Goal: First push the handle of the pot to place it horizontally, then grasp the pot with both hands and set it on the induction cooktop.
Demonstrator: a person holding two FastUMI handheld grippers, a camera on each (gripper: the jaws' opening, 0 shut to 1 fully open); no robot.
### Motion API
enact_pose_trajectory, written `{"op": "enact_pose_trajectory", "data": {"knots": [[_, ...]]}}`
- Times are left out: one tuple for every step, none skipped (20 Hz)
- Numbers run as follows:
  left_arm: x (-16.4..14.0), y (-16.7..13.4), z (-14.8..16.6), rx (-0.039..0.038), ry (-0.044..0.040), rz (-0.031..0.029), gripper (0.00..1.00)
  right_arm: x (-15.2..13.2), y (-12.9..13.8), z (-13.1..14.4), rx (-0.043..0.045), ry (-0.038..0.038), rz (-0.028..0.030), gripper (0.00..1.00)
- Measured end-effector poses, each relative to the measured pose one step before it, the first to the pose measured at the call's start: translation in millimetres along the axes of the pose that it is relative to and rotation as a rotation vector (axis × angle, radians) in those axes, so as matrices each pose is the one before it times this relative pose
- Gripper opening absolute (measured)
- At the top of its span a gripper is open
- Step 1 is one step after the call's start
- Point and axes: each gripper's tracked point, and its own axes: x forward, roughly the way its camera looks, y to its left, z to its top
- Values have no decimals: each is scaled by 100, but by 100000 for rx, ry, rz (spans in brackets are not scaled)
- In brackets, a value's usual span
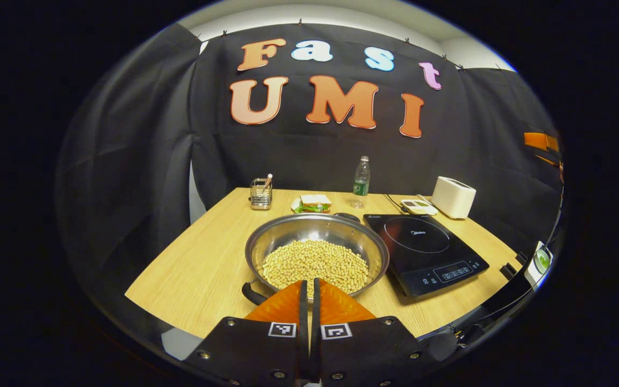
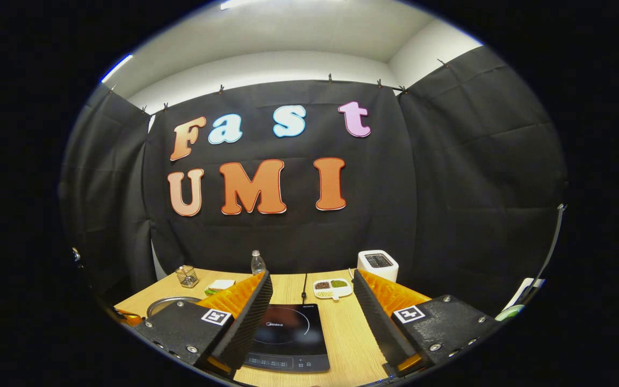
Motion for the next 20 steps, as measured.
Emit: {"op": "enact_pose_trajectory", "data": {"knots": [[210, 118, -695, -1491, 1955, -26, 2, 41, 7, 17, 106, 119, -37, 94], [164, 117, -830, -777, 1594, 355, 2, 59, -120, -20, -8, 81, -174, 94], [132, 221, -539, -234, 1108, 659, 2, 79, -25, -118, -124, 68, -86, 94], [-11, 73, -440, 137, 754, 413, 2, 93, 43, -29, -95, 175, -79, 94], [61, 93, -333, 71, 902, 74, 2, -28, -81, -8, 90, 66, -123, 94], [178, 76, -466, -82, 918, -131, 2, 141, -5, -52, 139, 119, -57, 94], [246, 65, -408, -246, 1115, 37, 2, 57, 14, -24, 184, 116, 93, 94], [213, 28, -607, -283, 1364, 1, 2, 64, 72, -93, 143, 121, 173, 94], [208, 49, -436, -309, 1260, 30, 2, 96, 128, -218, -35, 170, 137, 94], [147, 82, -532, -20, 1513, -5, 2, 39, 21, -130, -124, 338, -6, 94], [242, 7, -422, 221, 1336, 54, 2, 20, -31, -209, -149, 472, -39, 94], [161, -146, -434, 240, 992, -47, 2, 87, 33, -216, -8, 518, 23, 94], [44, 31, -259, 127, 842, -238, 2, 113, -31, -168, 184, 545, 2, 94], [194, -107, -516, 124, 838, -194, 2, 117, -58, -246, 281, 461, -26, 94], [268, 49, -126, 103, 953, 30, 2, 99, -59, -134, 310, 390, -37, 94], [239, 30, -312, 45, 815, 185, 2, 137, -56, -185, 314, 405, -82, 95], [46, 115, -165, -106, 645, 229, 1, 14, 18, -136, 251, 399, -41, 95], [240, 77, -142, -235, 434, 304, 2, 168, -101, -183, 145, 386, -34, 94], [75, 162, 35, -300, 266, 440, 2, 48, -136, -119, 90, 276, -263, 94], [142, 244, -82, -310, 148, 357, 2, 117, -46, -45, -3, 200, -276, 95]]}}
